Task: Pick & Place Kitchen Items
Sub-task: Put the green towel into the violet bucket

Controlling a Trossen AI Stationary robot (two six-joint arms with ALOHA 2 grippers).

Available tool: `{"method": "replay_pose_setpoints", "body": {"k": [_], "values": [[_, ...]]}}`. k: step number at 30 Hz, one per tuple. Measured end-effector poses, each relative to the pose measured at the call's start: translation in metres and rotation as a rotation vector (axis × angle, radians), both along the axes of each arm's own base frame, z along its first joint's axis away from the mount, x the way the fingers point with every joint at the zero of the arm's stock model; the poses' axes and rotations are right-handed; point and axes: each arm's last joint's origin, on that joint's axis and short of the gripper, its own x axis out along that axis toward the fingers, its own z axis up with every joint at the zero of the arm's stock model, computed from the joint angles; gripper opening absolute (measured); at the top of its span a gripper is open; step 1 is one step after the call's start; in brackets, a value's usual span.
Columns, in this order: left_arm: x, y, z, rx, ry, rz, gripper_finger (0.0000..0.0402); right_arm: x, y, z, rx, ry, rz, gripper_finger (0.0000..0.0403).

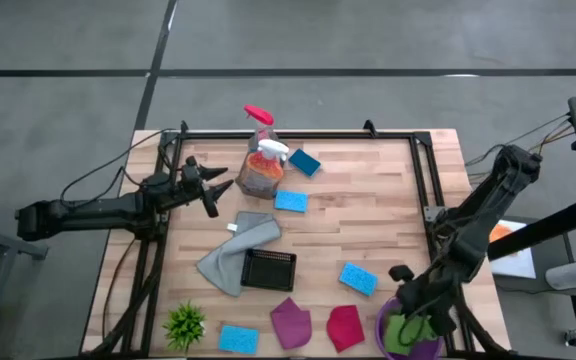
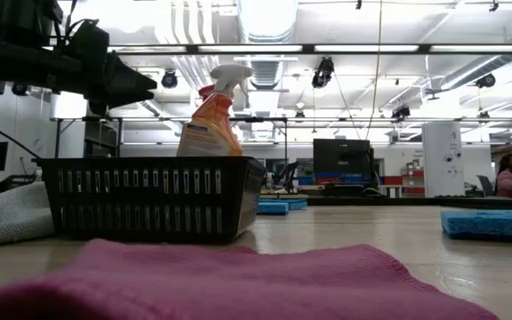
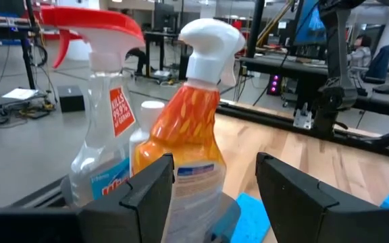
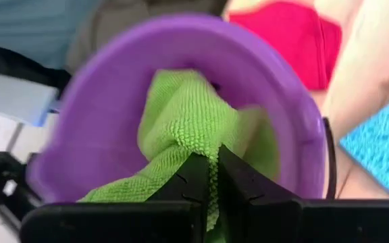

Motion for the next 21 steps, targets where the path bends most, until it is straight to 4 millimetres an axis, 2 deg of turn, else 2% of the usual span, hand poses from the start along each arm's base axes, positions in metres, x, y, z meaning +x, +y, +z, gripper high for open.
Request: {"method": "replay_pose_setpoints", "body": {"k": [5,9,13,21], "values": [[0.0,0.0,0.001,0.007,-0.002,0.007,0.0216,0.007,0.009,-0.018,-0.047,0.084,-0.048,0.0018],[0.0,0.0,0.001,0.007,-0.002,0.007,0.0216,0.009,0.012,-0.024,-0.099,0.135,-0.065,0.0018],[0.0,0.0,0.001,0.008,-0.002,0.007,0.0216,0.012,0.016,-0.018,-0.179,0.175,-0.075,0.0018],[0.0,0.0,0.0,0.015,0.002,0.007,0.0216,0.024,0.029,0.013,-0.251,0.17,-0.072,0.0018]]}}
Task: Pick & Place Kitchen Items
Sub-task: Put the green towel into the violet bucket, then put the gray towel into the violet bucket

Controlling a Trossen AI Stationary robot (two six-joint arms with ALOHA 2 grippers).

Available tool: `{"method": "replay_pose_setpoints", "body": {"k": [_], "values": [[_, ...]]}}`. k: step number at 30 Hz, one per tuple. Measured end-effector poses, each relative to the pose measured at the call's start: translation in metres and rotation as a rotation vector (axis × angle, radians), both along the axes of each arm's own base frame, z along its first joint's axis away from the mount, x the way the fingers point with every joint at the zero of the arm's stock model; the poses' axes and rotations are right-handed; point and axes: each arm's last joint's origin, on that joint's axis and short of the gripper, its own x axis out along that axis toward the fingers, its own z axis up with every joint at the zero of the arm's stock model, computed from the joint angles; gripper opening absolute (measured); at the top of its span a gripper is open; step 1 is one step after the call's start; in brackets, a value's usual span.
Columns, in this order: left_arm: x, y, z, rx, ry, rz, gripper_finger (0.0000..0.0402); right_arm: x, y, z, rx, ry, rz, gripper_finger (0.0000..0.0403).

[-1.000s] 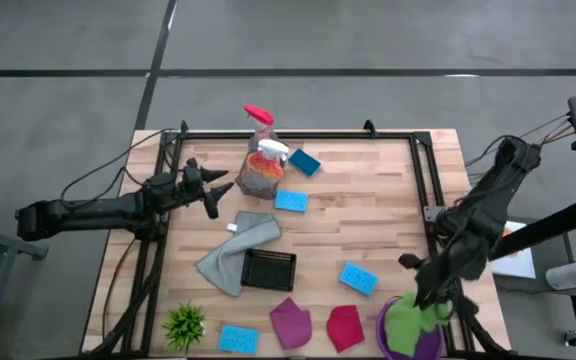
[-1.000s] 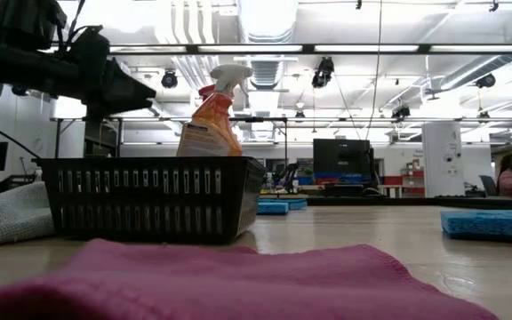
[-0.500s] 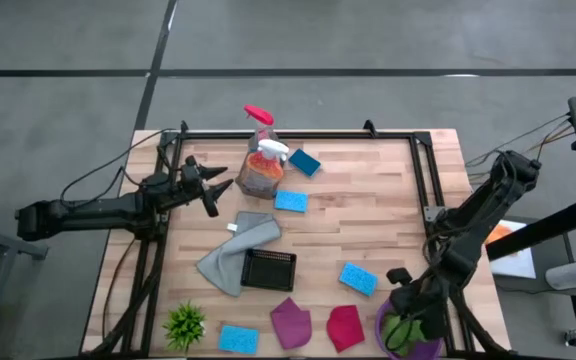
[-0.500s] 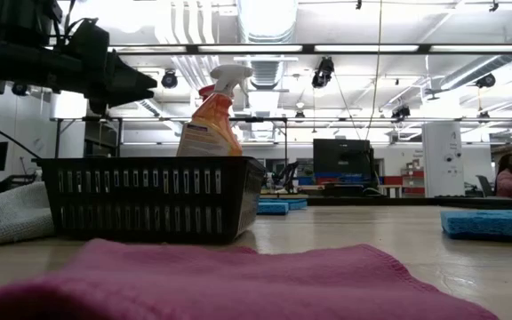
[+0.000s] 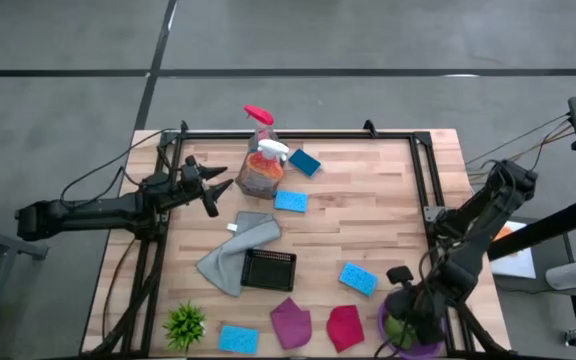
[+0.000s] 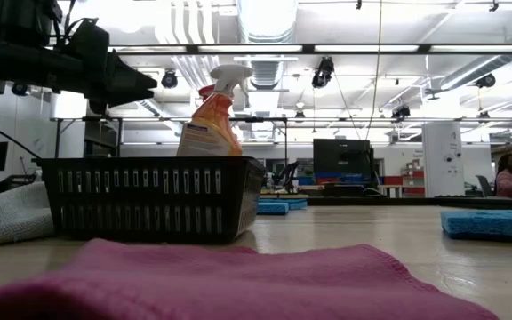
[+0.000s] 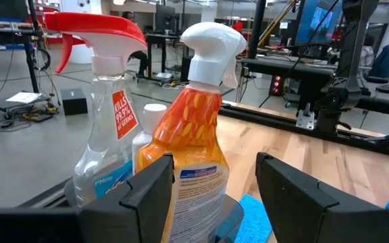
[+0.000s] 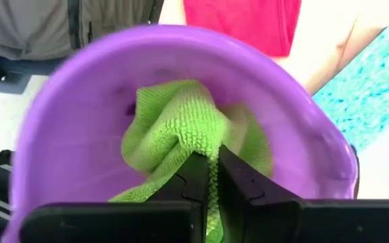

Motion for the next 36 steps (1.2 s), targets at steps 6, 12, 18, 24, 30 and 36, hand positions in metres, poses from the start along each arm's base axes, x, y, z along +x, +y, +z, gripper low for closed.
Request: {"method": "replay_pose_setpoints", "body": {"k": [6,12,18,24,30,36], "values": [[0.0,0.0,0.0,0.007,0.003,0.0,0.0216,0.005,0.007,0.01,-0.068,0.044,0.002,0.0025],[0.0,0.0,0.0,0.008,0.005,0.0,0.0216,0.01,0.013,0.009,-0.121,0.091,-0.011,0.0123],[0.0,0.0,0.0,0.009,0.004,0.0,0.0216,0.015,0.02,0.02,-0.111,0.085,-0.012,0.0256],[0.0,0.0,0.0,0.009,0.001,0.0,0.0216,0.01,0.013,0.051,-0.078,-0.072,-0.046,0.0336],[0.0,0.0,0.003,0.005,-0.039,-0.013,0.0216,0.001,0.001,0.077,-0.141,-0.502,-0.055,0.0351],[0.001,-0.003,0.004,-0.028,-0.064,-0.12,0.0216,-0.001,-0.01,0.078,-0.195,-0.823,-0.011,0.0352]]}}
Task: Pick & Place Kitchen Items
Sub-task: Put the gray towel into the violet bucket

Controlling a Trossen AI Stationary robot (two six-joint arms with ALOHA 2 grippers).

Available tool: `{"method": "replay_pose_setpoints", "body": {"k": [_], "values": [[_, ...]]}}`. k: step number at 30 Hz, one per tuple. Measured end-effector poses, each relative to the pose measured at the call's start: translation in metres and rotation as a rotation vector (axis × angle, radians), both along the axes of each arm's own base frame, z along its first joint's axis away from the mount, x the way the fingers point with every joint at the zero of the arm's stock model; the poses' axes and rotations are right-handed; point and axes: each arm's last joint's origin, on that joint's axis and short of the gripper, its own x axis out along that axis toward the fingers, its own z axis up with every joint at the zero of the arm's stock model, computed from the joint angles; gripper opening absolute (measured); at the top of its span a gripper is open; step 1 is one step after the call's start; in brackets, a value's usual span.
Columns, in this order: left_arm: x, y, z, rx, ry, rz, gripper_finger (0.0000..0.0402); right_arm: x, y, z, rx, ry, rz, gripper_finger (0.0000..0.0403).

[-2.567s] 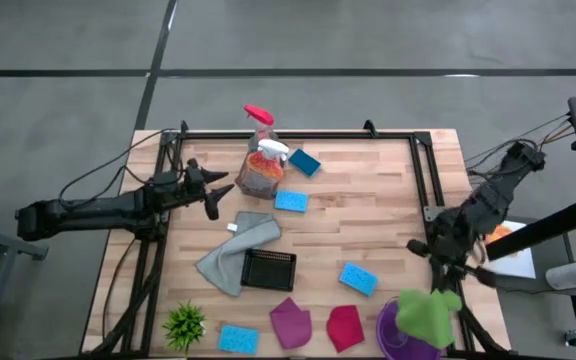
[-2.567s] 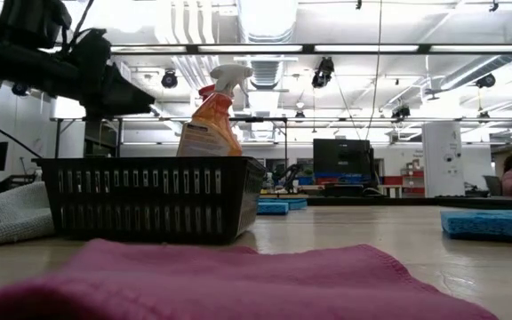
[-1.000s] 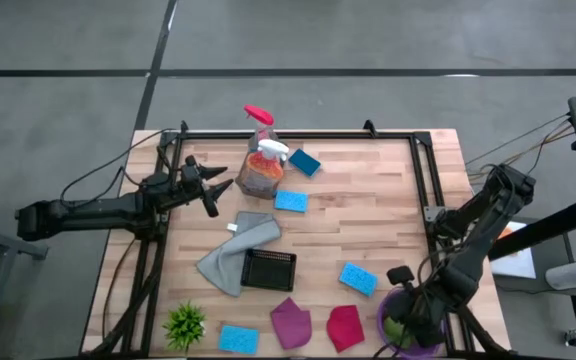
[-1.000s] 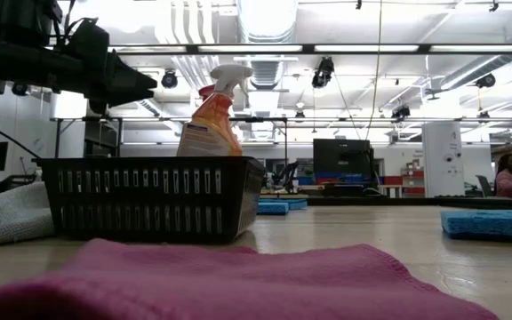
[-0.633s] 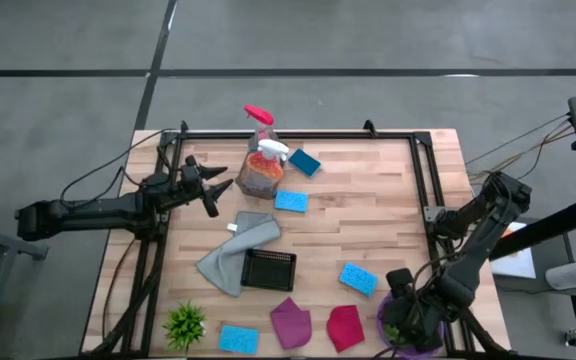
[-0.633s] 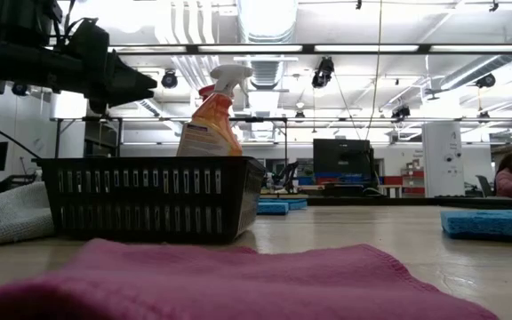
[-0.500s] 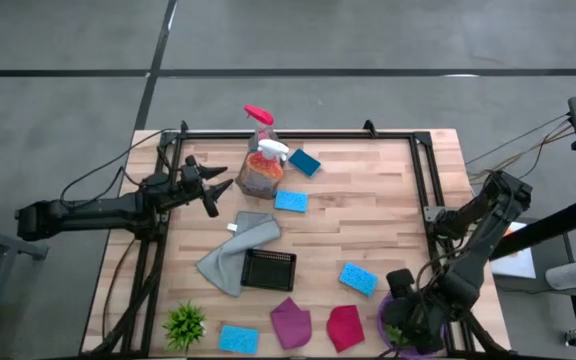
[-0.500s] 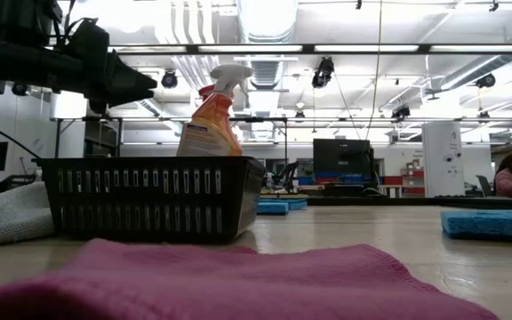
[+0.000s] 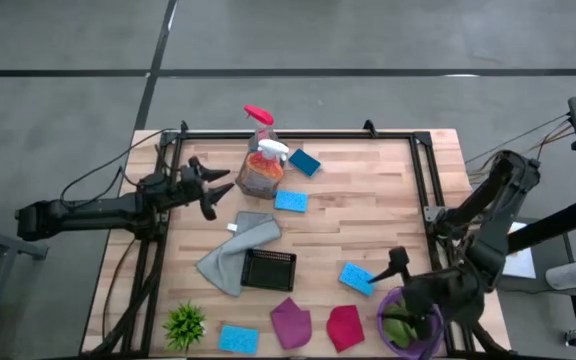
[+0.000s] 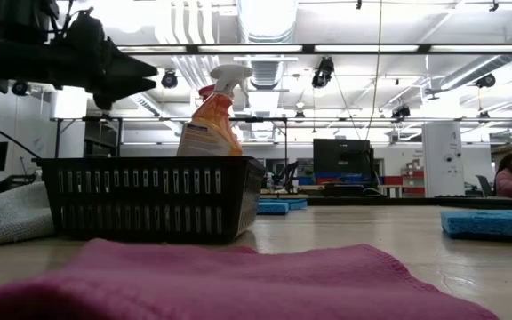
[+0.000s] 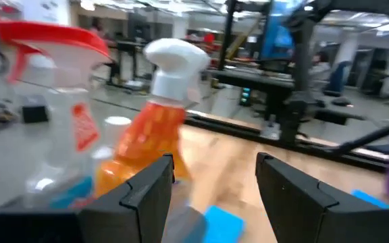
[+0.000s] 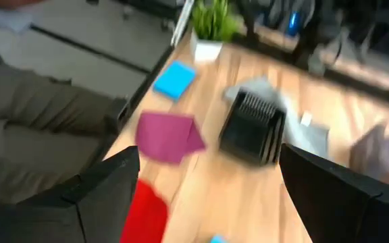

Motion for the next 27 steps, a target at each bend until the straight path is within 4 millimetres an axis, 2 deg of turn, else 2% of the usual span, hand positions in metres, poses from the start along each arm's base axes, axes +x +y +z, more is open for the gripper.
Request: {"method": "replay_pose_setpoints", "body": {"k": [8,17,22,27], "values": [[0.004,-0.011,-0.001,-0.175,0.099,-0.088,0.0216,-0.005,-0.017,-0.022,-0.017,-0.142,0.056,0.0352],[0.012,-0.036,0.021,-0.372,0.333,-0.049,0.0216,-0.016,-0.035,-0.045,-0.026,-0.13,0.004,0.0352],[0.025,-0.053,0.029,-0.469,0.539,0.004,0.0216,-0.022,-0.044,-0.053,-0.04,-0.134,-0.022,0.0352],[0.048,-0.068,0.03,-0.531,0.762,0.077,0.0216,-0.027,-0.052,-0.057,-0.041,-0.141,-0.032,0.0352]]}}
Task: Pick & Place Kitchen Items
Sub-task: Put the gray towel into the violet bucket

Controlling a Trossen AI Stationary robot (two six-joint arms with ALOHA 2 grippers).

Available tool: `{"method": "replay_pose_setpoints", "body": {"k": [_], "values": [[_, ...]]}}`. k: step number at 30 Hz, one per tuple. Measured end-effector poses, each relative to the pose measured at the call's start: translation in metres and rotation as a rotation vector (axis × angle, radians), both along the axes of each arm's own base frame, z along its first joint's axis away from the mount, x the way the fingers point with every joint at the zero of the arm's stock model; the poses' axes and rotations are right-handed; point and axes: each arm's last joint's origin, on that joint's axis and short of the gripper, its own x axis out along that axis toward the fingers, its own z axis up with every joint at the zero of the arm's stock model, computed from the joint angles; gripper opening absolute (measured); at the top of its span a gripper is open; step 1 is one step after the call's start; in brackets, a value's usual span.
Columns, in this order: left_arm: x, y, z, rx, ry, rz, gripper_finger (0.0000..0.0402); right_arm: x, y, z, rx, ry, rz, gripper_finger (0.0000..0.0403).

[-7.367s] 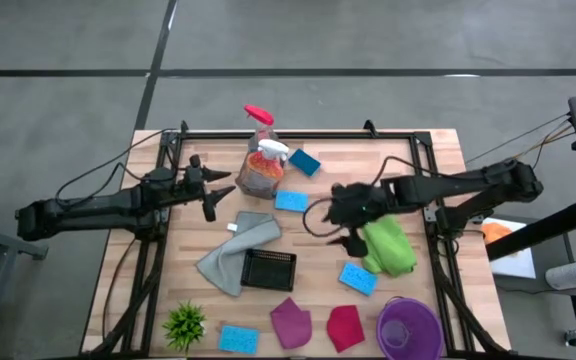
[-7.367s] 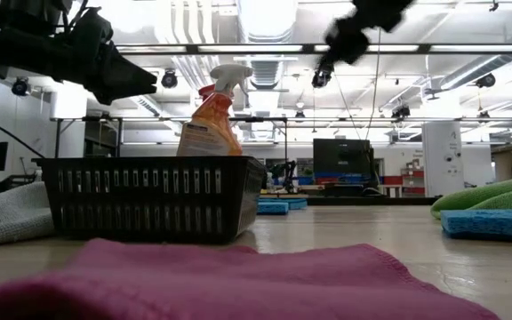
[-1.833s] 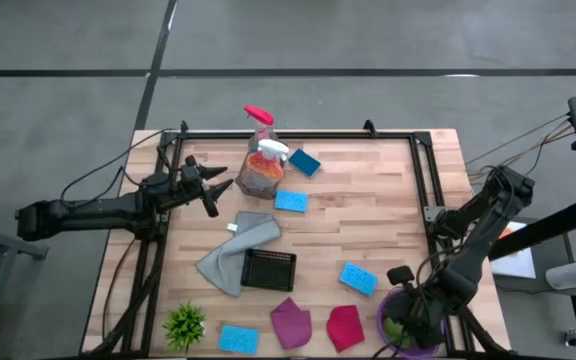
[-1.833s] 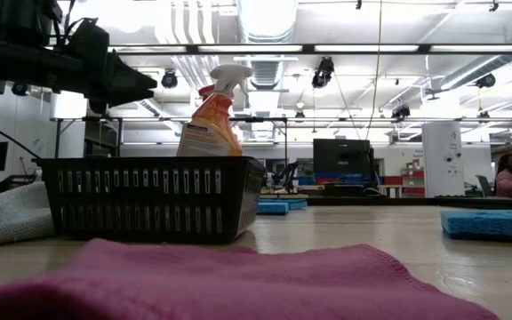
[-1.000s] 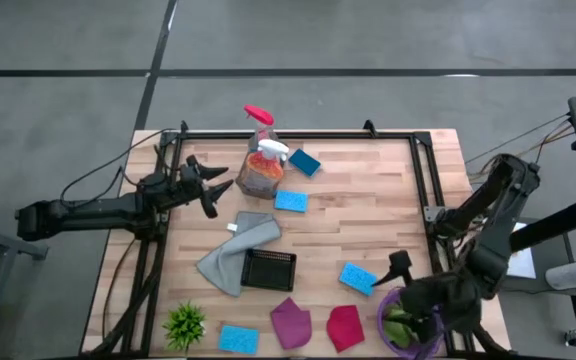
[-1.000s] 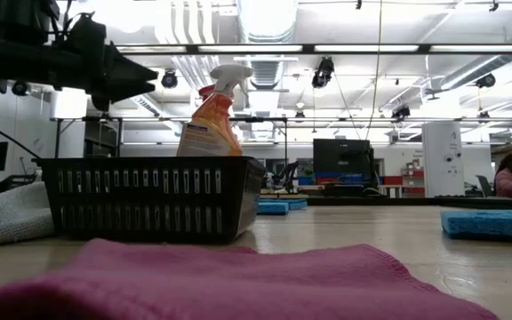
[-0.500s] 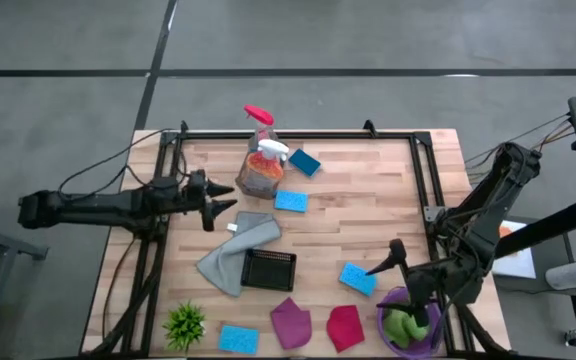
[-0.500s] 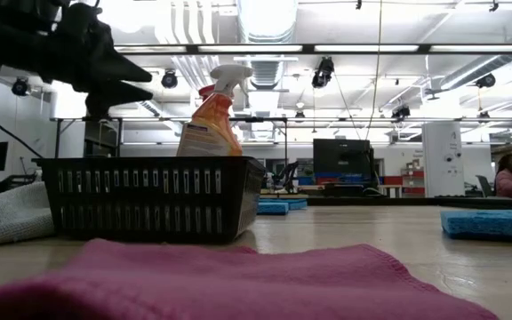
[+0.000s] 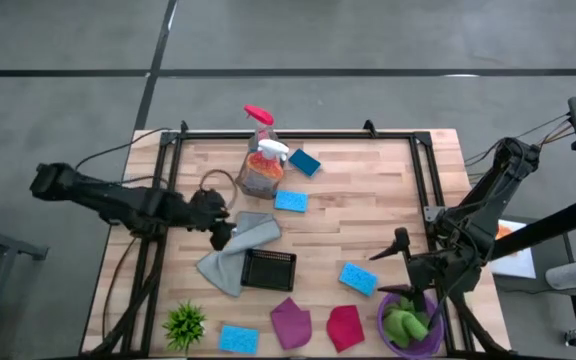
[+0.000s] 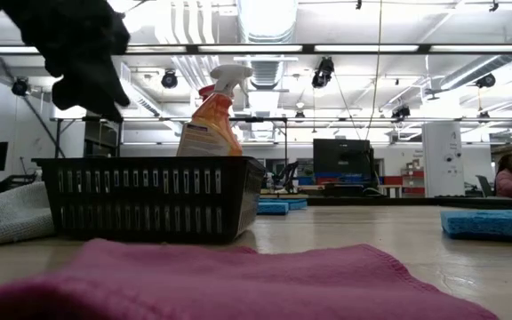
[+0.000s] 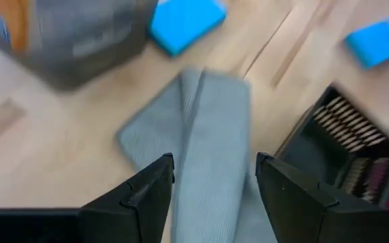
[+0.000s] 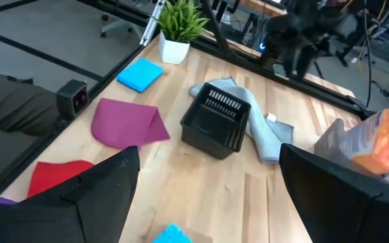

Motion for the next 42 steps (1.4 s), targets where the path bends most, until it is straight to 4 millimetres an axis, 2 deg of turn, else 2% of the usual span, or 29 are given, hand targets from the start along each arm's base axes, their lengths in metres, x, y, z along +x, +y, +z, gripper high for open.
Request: {"method": "replay_pose_setpoints", "body": {"k": [7,14,23,31,35,41,42], "values": [[0.031,-0.015,-0.01,-0.053,0.329,0.049,0.0216,-0.002,-0.003,-0.002,0.005,0.002,-0.003,0.0351],[0.053,-0.029,-0.03,-0.105,0.496,0.039,0.0216,-0.001,-0.002,-0.006,-0.012,0.012,-0.002,0.0351],[0.061,-0.034,-0.063,-0.093,0.668,0.068,0.0216,-0.001,-0.002,-0.006,-0.013,0.012,-0.001,0.0351],[0.063,-0.034,-0.075,-0.07,0.728,0.054,0.0213,-0.001,-0.002,-0.006,-0.013,0.012,-0.001,0.0351],[0.063,-0.034,-0.075,-0.068,0.728,0.047,0.0172,-0.001,-0.002,-0.006,-0.012,0.011,-0.001,0.0351],[0.063,-0.034,-0.075,-0.063,0.731,0.027,0.0029,-0.001,-0.002,-0.006,-0.012,0.012,-0.001,0.0351],[0.063,-0.034,-0.075,-0.062,0.73,0.023,0.0015,-0.001,-0.002,-0.006,-0.012,0.012,-0.001,0.0351]]}}
